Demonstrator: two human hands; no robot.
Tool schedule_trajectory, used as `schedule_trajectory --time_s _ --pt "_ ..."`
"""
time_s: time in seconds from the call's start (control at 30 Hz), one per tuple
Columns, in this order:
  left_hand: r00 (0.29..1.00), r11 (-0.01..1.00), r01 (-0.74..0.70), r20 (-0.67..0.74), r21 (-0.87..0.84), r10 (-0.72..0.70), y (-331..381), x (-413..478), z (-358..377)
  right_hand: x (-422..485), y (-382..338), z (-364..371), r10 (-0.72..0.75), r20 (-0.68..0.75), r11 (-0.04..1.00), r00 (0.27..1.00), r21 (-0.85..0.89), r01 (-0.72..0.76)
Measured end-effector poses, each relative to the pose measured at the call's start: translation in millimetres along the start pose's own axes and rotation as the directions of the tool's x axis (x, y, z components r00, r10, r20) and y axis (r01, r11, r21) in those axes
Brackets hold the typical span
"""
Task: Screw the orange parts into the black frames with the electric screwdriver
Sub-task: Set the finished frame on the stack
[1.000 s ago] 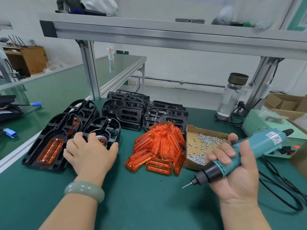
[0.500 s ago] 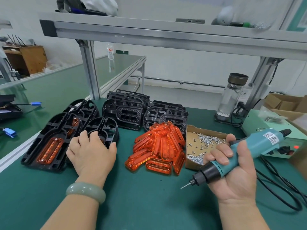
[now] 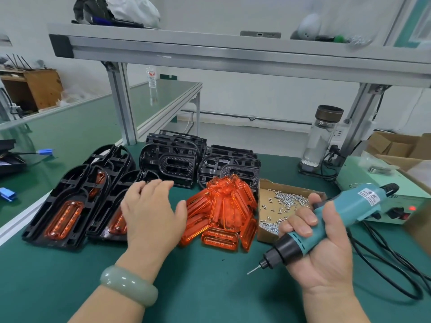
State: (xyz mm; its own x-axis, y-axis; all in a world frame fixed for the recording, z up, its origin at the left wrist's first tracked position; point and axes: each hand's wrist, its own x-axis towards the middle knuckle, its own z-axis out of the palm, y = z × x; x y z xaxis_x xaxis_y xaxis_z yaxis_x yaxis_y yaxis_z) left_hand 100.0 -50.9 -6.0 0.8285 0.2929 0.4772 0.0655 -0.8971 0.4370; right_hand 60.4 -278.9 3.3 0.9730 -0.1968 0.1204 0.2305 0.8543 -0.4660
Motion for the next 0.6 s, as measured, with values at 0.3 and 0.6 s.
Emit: schedule_trajectory --time_s 0.3,0.6 --pt "0.955 0.975 -0.215 0.199 -0.053 0.222 52 55 25 1 6 2 0.047 -0.044 0.999 0.998 -0.006 -0.047" --pt "0.847 0.922 -0.384 0.382 -0.041 0.370 87 101 65 7 9 3 0.083 -0.115 0.996 0.990 0.021 -0.081"
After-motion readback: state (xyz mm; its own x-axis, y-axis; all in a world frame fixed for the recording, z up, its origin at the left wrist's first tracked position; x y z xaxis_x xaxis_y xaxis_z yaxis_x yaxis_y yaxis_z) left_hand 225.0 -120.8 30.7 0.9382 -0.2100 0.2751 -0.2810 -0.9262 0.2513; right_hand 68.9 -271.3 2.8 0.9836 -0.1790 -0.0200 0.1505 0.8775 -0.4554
